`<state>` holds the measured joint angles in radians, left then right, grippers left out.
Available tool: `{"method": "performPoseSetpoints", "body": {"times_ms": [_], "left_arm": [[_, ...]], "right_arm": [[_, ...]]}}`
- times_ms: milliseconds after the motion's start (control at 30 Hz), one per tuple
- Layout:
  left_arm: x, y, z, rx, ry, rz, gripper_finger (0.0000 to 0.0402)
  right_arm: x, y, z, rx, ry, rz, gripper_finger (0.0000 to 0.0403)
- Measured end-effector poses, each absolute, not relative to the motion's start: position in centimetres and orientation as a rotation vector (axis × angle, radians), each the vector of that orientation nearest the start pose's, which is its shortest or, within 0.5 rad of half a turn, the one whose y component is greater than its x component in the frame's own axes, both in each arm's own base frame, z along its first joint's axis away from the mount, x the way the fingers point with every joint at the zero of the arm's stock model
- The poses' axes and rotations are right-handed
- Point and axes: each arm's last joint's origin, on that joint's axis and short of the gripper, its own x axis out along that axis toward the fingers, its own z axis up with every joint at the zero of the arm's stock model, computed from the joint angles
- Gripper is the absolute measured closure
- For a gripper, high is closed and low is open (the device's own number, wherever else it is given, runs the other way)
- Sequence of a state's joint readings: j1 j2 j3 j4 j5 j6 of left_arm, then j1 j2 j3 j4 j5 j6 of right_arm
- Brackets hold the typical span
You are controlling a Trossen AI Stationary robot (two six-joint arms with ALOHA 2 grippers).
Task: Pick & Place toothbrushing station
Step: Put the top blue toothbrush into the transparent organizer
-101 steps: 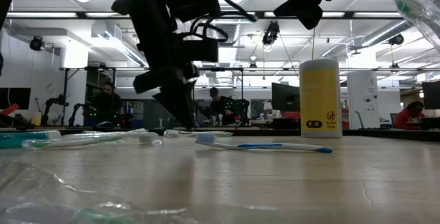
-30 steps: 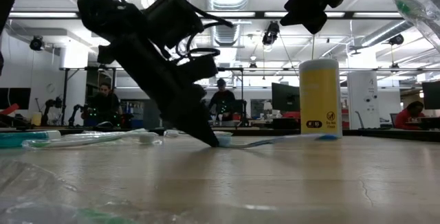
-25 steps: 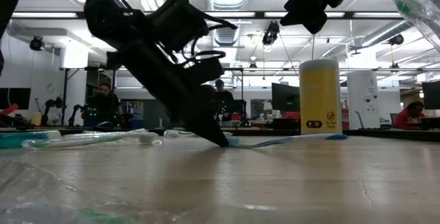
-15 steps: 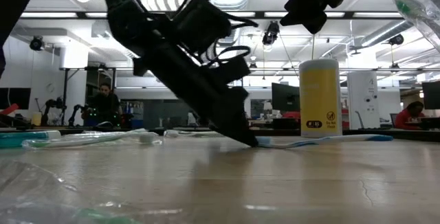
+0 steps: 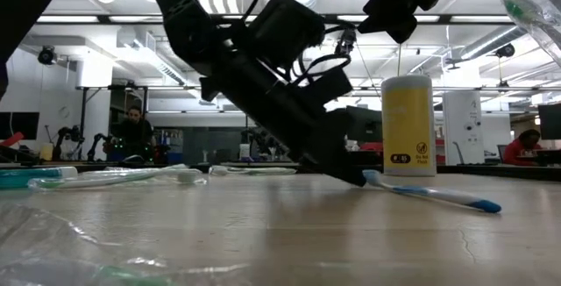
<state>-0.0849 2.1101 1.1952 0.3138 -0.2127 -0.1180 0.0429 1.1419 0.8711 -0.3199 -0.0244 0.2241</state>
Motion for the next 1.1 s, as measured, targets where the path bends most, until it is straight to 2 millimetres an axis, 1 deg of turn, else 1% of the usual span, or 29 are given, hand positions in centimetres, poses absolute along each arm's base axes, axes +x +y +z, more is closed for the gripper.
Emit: {"method": "performPoseSetpoints", "body": {"times_ms": [133, 233, 300, 400, 467, 633, 767, 833, 933, 1000, 1100], "left_arm": [[43.5, -3.1, 12.4, 0.011, 0.574, 0.148, 0.0348], [43.2, -2.9, 12.1, 0.026, 0.638, 0.166, 0.0348], [42.8, -2.6, 12.4, 0.038, 0.678, 0.196, 0.0348], [42.2, -1.9, 13.8, 0.053, 0.709, 0.242, 0.0348], [41.6, -1.6, 15.4, 0.058, 0.706, 0.266, 0.0348], [39.9, -0.6, 21.3, 0.059, 0.623, 0.295, 0.0348], [37.8, 0.0, 26.4, 0.078, 0.489, 0.444, 0.0348], [36.5, 0.2, 29.0, 0.092, 0.420, 0.485, 0.0348], [34.4, 0.2, 32.3, 0.110, 0.340, 0.467, 0.0348], [33.0, 0.0, 34.1, 0.131, 0.305, 0.408, 0.0348], [30.7, -0.4, 36.4, 0.130, 0.261, 0.312, 0.0348]], "right_arm": [[24.2, 1.1, 28.2, 0.213, 0.595, -0.001, 0.0218], [24.2, 1.1, 28.2, 0.215, 0.595, -0.002, 0.0218], [24.2, 1.1, 28.2, 0.216, 0.595, -0.004, 0.0218], [24.2, 1.1, 28.2, 0.217, 0.597, -0.005, 0.0218], [24.2, 1.1, 28.2, 0.240, 0.600, -0.011, 0.0218], [24.1, 0.9, 28.0, 0.350, 0.619, -0.056, 0.0218], [24.1, 0.8, 27.9, 0.393, 0.626, -0.074, 0.0218], [24.1, 0.8, 27.9, 0.406, 0.627, -0.078, 0.0218], [24.1, 0.7, 27.9, 0.476, 0.623, -0.124, 0.0218], [24.1, 0.6, 27.8, 0.555, 0.618, -0.184, 0.0218], [24.4, 0.6, 27.3, 0.688, 0.631, -0.249, 0.0218]]}}
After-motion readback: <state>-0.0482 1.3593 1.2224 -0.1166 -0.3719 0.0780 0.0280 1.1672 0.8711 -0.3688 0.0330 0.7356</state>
